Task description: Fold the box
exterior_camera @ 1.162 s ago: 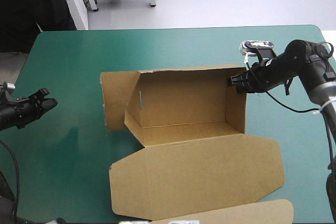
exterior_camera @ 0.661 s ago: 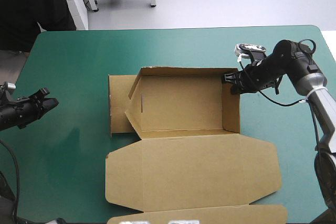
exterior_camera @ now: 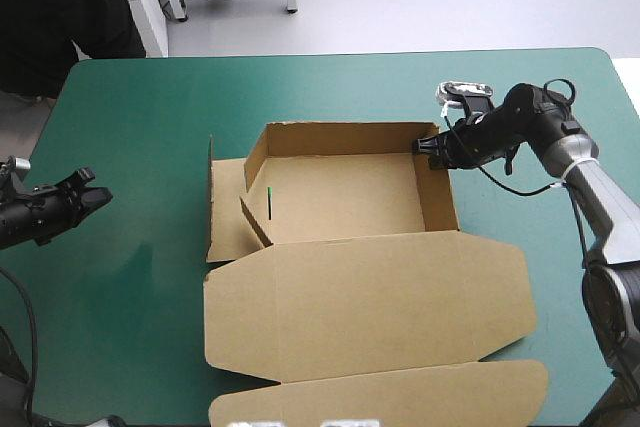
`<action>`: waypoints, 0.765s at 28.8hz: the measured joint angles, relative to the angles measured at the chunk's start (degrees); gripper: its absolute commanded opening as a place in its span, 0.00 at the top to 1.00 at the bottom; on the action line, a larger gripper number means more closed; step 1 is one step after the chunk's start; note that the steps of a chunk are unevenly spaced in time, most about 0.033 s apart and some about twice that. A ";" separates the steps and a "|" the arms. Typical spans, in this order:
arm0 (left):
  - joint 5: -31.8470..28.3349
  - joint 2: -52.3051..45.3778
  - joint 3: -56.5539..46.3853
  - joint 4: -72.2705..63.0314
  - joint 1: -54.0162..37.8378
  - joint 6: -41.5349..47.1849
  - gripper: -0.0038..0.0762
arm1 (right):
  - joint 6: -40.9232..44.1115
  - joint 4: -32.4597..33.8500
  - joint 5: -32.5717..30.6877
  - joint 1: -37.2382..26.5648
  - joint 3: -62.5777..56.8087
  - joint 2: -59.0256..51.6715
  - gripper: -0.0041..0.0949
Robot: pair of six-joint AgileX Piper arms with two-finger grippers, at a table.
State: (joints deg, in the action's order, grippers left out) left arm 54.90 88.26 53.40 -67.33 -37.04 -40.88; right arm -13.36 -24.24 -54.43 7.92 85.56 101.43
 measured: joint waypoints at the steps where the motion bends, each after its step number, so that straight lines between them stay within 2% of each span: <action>1: 0.00 0.00 0.00 0.00 0.00 0.00 0.96 | -0.79 0.00 -0.17 0.00 -0.03 0.07 0.62; 2: 0.00 0.00 0.00 0.00 0.00 0.00 0.96 | -1.15 0.05 -0.40 0.01 -0.07 0.07 0.56; 5: 0.00 0.00 0.00 0.00 0.00 0.00 0.96 | -1.78 0.47 -1.03 0.01 -0.22 0.07 0.25; 7: 0.00 0.00 0.00 0.00 0.00 0.00 0.96 | -1.53 0.60 -1.09 0.01 -0.22 0.07 0.17; 14: 0.00 0.00 0.00 0.00 0.00 0.00 0.96 | 5.42 2.17 -5.09 0.01 3.28 0.20 0.15; 22: 0.00 0.00 0.00 0.00 0.00 0.00 0.96 | 13.85 13.27 -15.38 1.64 12.56 0.20 0.15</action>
State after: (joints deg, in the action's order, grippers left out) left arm 54.90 88.26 53.40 -67.33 -37.04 -40.88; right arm 0.49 -10.98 -69.81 9.55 98.12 101.62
